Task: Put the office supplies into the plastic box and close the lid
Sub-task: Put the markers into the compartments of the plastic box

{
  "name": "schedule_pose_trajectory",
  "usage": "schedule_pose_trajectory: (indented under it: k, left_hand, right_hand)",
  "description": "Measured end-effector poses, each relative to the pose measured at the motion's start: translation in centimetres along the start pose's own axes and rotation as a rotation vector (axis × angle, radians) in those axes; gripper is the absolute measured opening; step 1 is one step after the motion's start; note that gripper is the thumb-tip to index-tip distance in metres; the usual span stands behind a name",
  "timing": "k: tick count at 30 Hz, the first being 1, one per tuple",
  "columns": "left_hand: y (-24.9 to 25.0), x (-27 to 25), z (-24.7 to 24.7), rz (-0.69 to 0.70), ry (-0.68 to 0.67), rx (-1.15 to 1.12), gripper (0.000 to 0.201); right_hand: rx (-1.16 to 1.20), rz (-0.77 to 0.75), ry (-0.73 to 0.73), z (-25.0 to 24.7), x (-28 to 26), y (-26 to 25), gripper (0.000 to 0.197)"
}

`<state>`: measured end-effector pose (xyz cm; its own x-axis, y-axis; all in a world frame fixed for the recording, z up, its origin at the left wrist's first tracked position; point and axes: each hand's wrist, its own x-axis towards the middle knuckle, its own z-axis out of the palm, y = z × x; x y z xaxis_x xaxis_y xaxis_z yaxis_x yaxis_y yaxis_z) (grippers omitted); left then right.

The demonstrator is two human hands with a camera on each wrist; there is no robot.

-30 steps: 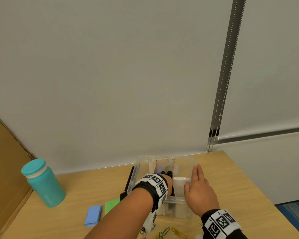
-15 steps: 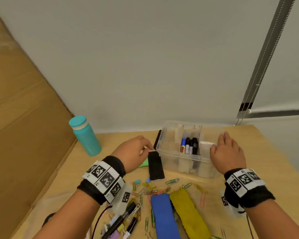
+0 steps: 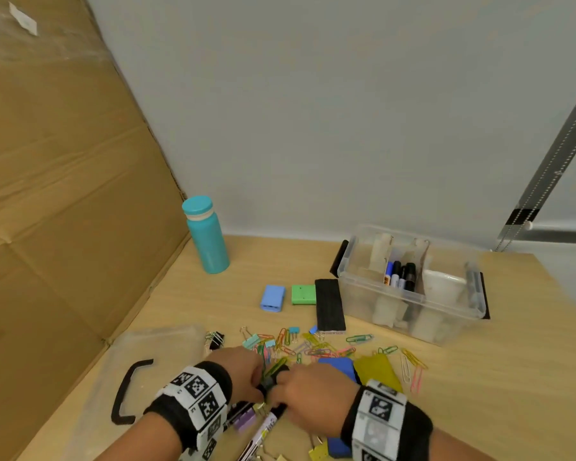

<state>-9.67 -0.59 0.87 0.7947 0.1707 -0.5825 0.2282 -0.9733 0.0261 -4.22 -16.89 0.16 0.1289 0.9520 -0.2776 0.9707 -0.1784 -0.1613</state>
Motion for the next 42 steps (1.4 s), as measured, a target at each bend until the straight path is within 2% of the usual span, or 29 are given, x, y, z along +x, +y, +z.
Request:
schedule_pose_trajectory:
  k: [5,12,16,20,23,26,30,34,36,42]
  left_hand:
    - [0.6,0.7,-0.2,-0.006,-0.049,0.069,0.034]
    - [1.7,0.8,-0.4,0.085,-0.038,0.246,0.034]
    - [2.3,0.5,-0.5,0.13,-0.001,0.284,0.027]
    - [1.0,-0.2,-1.6,0.17,0.119,0.092,0.021]
    - [-0.8,-0.6,-2.4,0.185,0.164,0.021,0.007]
    - [-2.7,-1.1,-1.9,0.185,0.058,0.129,0.011]
    - [-4.2,-1.5,-0.6,0.156,-0.188,0.367,0.035]
    - [-4.2,-0.6,-0.4,0.229,-0.264,0.594,0.061]
    - [-4.2,0.0,-0.2,0.248,-0.252,0.634,0.06]
    - [-4.9,0.6,0.9,0.416,-0.144,0.639,0.03]
  right_hand:
    - [-0.111,0.048,-0.199,0.3,1.5,-0.9,0.033]
    - [-0.03,0.108,-0.175,0.6,1.3,0.7,0.027]
    - [0.108,0.173,-0.042,-0.7,-0.4,1.6,0.022]
    - [0.343,0.246,0.092,-2.6,-3.2,3.1,0.014]
    - [0.528,0.28,0.198,-3.9,-5.1,4.4,0.016]
    - [0.751,0.328,0.332,-4.8,-5.9,5.8,0.015]
    - [1.011,0.343,0.512,-5.1,-5.7,7.5,0.011]
    - [1.109,0.378,0.659,-5.2,-5.0,8.1,0.016]
    - [1.121,0.377,0.714,-5.3,-4.8,8.0,0.022]
    - [1.044,0.392,0.843,-5.3,-5.2,8.5,0.028]
